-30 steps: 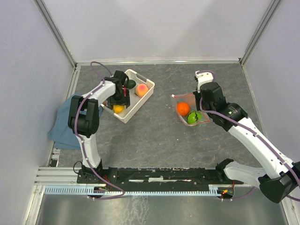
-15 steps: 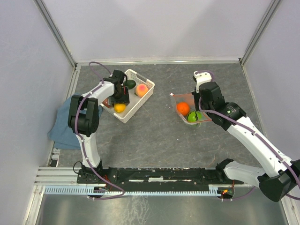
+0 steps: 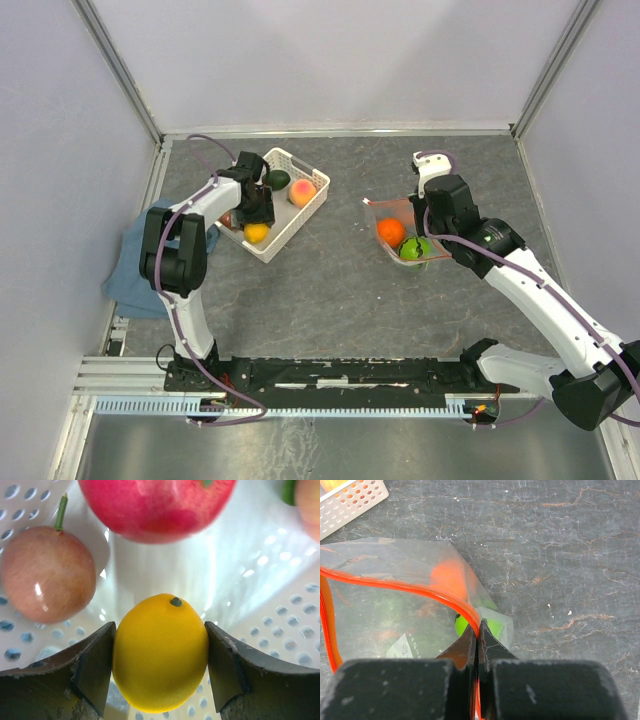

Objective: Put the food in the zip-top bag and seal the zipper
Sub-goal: Pick up the fake fruit from the bin, then place the fake fruit in the zipper food storage bag.

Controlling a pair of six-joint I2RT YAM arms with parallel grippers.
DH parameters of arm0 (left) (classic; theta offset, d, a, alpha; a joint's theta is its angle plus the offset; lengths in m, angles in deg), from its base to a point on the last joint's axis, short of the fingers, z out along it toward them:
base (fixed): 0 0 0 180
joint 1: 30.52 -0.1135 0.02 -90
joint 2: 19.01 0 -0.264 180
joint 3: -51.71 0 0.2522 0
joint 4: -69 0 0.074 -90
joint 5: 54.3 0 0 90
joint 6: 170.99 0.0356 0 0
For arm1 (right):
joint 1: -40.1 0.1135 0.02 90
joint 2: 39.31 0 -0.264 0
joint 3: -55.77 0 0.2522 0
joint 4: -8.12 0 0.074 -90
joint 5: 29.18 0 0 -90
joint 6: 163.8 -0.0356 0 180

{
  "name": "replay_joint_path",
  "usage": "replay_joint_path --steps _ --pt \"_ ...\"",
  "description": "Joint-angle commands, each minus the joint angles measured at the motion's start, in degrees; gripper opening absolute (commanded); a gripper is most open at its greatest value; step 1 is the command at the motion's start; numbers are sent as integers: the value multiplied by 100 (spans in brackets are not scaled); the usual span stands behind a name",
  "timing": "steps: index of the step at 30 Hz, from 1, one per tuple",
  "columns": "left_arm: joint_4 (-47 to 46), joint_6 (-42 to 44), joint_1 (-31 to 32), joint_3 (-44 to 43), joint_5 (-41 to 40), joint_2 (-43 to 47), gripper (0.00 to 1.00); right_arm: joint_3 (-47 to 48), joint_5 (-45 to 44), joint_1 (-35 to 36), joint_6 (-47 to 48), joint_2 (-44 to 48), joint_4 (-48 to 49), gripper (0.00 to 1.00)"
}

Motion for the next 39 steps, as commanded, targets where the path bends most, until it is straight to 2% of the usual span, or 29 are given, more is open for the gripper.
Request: replay_joint_path --steps 1,10,20,32,39 --pt "-681 -76 47 268 287 1030 46 152 -1 -22 36 45 243 1" --pt "-1864 14 814 1036 496 2602 30 230 63 -17 29 -23 140 1" --pt "-3329 567 2144 1810 385 3953 27 331 273 -18 -15 -46 65 1" --pt "-4611 1142 3450 2005 743 4306 23 459 861 -18 -47 -140 7 1" --pt "-5831 1613 4031 2394 1117 4274 21 448 1214 -21 -135 -220 105 1"
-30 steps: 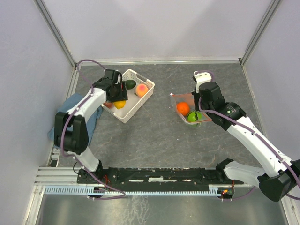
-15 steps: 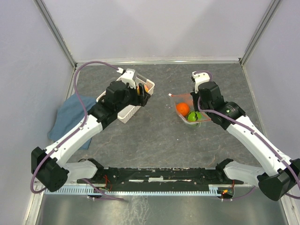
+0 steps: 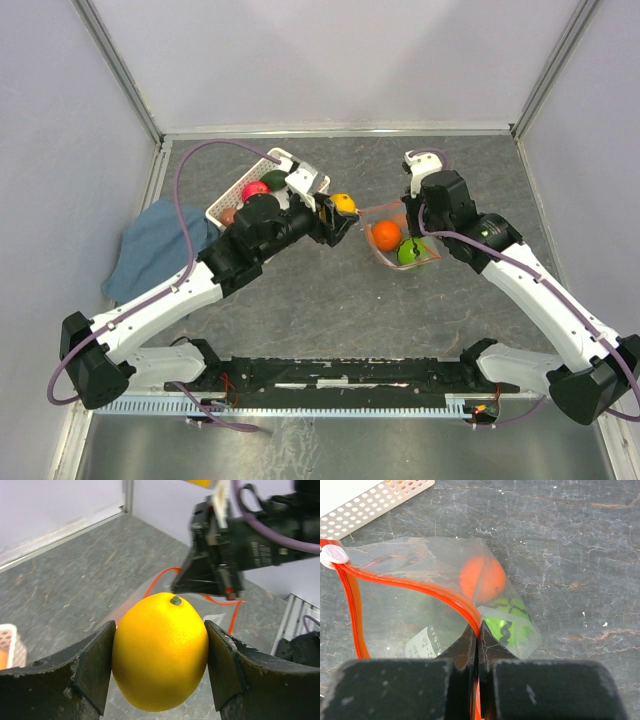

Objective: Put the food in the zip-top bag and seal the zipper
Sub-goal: Place the fake fruit in the zipper food storage bag.

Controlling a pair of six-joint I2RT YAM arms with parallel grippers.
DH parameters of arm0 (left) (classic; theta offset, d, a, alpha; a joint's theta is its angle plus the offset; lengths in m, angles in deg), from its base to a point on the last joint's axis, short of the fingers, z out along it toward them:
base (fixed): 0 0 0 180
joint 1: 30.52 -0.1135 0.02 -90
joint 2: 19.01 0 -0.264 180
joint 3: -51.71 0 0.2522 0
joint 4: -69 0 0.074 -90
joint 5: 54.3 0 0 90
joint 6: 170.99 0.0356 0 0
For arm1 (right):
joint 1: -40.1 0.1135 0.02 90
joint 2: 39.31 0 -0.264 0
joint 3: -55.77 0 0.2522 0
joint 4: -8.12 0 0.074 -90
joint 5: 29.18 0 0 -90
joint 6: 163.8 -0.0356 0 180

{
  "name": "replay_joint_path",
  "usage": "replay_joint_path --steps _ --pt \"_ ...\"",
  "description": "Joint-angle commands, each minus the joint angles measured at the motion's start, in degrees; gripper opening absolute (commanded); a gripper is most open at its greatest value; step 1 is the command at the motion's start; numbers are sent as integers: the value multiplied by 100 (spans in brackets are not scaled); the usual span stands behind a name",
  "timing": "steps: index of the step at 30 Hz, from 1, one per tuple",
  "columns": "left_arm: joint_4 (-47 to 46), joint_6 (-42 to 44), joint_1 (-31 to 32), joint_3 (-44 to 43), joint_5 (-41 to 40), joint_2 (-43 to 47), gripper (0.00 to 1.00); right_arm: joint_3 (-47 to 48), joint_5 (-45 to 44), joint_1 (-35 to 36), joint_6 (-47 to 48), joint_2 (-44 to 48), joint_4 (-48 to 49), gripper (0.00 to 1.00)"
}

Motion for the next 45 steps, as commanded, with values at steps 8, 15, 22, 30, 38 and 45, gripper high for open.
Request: replay_joint_path --steps 8,15,22,30,38,45 --pt "-1985 1381 681 297 631 -410 19 247 563 -21 -208 -63 281 1" --pt "-2733 1920 709 521 895 -981 17 182 755 -17 -311 -2 322 1" --pt "-2948 2370 698 631 517 -1424 17 175 871 -24 -342 31 311 1" --pt "-2943 2710 664 689 -175 -1841 18 161 871 -18 -352 91 270 1" --pt "-3042 2692 604 515 -986 -2275 25 121 871 -18 -342 187 203 1" --pt "-3518 2557 608 453 -1402 -2609 28 1 1264 -19 -492 194 330 1"
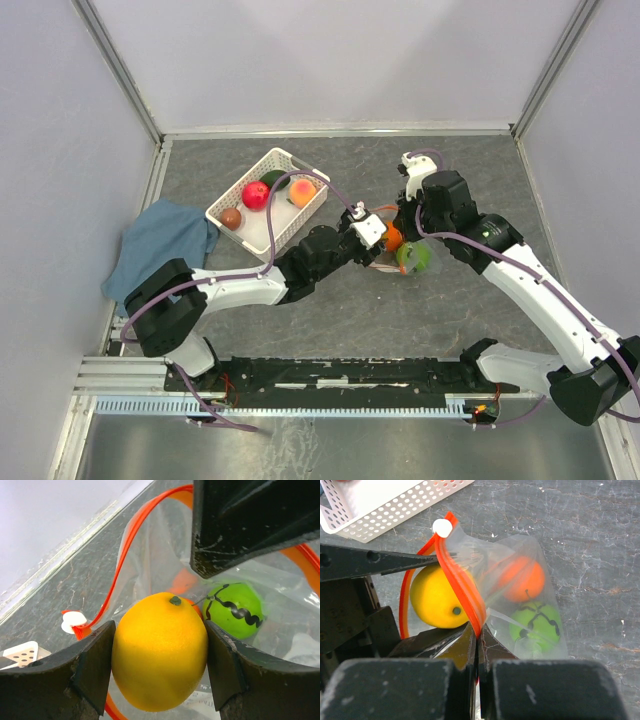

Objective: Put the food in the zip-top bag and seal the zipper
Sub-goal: Place the fake fruit in the zipper food storage bag.

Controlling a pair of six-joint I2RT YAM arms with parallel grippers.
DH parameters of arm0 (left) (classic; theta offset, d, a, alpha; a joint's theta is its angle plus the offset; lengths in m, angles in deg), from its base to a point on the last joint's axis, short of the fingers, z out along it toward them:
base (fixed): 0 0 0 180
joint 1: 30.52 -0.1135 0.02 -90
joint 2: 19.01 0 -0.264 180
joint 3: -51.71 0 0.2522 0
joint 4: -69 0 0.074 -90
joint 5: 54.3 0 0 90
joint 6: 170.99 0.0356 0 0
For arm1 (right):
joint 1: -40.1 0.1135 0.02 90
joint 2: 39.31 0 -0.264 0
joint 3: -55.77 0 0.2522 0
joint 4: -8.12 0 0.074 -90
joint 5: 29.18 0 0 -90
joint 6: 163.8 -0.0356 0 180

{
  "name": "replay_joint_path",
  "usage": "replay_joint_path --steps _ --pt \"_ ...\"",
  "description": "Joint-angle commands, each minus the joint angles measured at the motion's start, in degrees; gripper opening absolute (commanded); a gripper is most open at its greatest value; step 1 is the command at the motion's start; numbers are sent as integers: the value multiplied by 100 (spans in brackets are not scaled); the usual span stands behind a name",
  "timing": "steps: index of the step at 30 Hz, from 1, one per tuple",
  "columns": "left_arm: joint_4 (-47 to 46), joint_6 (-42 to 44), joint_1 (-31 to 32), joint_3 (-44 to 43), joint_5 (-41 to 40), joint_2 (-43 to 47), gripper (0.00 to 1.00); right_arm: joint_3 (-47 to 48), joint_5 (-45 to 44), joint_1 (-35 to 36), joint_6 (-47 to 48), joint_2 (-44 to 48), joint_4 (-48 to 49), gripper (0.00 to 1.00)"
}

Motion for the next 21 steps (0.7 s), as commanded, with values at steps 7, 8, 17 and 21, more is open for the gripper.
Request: replay_joint_path --steps 7,8,17,21 --pt "-682 -324 -29 -393 -368 -200 50 -61 446 -24 -266 113 416 1" --pt "-678 -392 -32 -380 -327 -186 56 -56 446 -22 -267 108 416 1" --pt "-343 -853 -31 -231 47 87 66 -56 228 -19 -268 148 416 1" --pt "-168 -1015 -31 -164 207 299 83 -58 149 -25 -253 175 403 1"
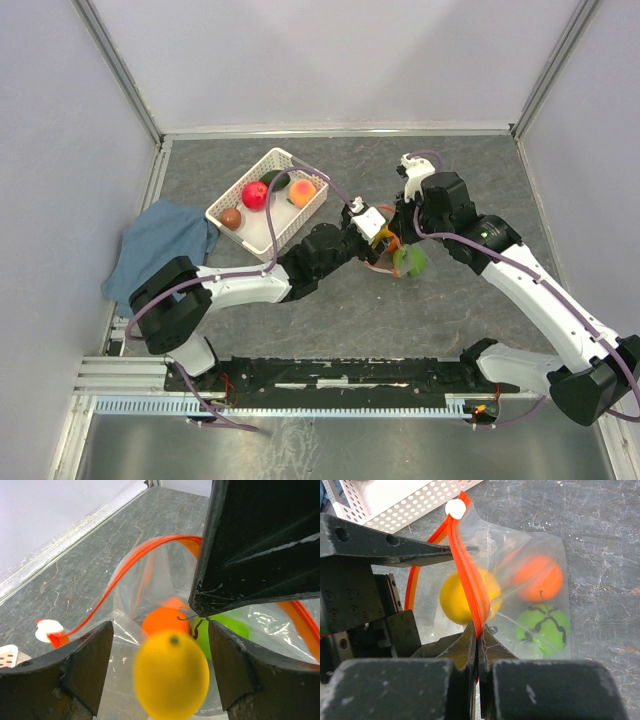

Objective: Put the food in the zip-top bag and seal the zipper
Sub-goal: Place the fake fruit in the zipper food storage bag.

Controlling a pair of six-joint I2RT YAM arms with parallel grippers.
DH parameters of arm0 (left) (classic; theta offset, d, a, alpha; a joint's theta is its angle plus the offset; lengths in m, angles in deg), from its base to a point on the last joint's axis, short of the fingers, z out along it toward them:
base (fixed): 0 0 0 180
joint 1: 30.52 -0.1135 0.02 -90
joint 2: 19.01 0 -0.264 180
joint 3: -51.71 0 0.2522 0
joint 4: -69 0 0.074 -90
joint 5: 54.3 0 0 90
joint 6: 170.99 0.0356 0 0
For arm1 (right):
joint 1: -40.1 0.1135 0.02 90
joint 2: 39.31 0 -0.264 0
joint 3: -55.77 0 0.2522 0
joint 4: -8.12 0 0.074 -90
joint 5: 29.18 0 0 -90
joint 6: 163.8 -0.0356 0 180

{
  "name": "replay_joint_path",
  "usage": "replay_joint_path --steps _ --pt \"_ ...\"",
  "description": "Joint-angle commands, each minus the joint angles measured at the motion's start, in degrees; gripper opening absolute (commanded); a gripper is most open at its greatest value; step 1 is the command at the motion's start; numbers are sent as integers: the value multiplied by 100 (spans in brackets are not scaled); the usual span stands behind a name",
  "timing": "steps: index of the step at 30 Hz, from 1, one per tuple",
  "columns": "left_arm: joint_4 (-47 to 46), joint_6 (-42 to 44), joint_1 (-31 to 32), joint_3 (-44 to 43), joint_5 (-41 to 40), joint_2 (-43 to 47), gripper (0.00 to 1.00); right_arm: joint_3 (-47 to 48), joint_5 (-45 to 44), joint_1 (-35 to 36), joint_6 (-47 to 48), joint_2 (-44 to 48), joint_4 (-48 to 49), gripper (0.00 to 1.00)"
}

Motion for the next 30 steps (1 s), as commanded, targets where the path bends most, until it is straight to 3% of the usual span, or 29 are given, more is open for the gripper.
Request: replay_joint_path --steps 1,11,22,30 --pt "10 -446 -16 7 222 507 83 42 -123 -24 -45 161 312 1" --pt "1179 -1173 -18 -128 208 1401 88 81 -314 -22 -20 152 268 1" --pt "3969 -3041 -17 -459 -951 2210 89 100 -391 -19 -9 66 308 1" --pt "4174 -3896 -38 -529 -1047 1790 79 88 -370 -25 -18 -14 380 1"
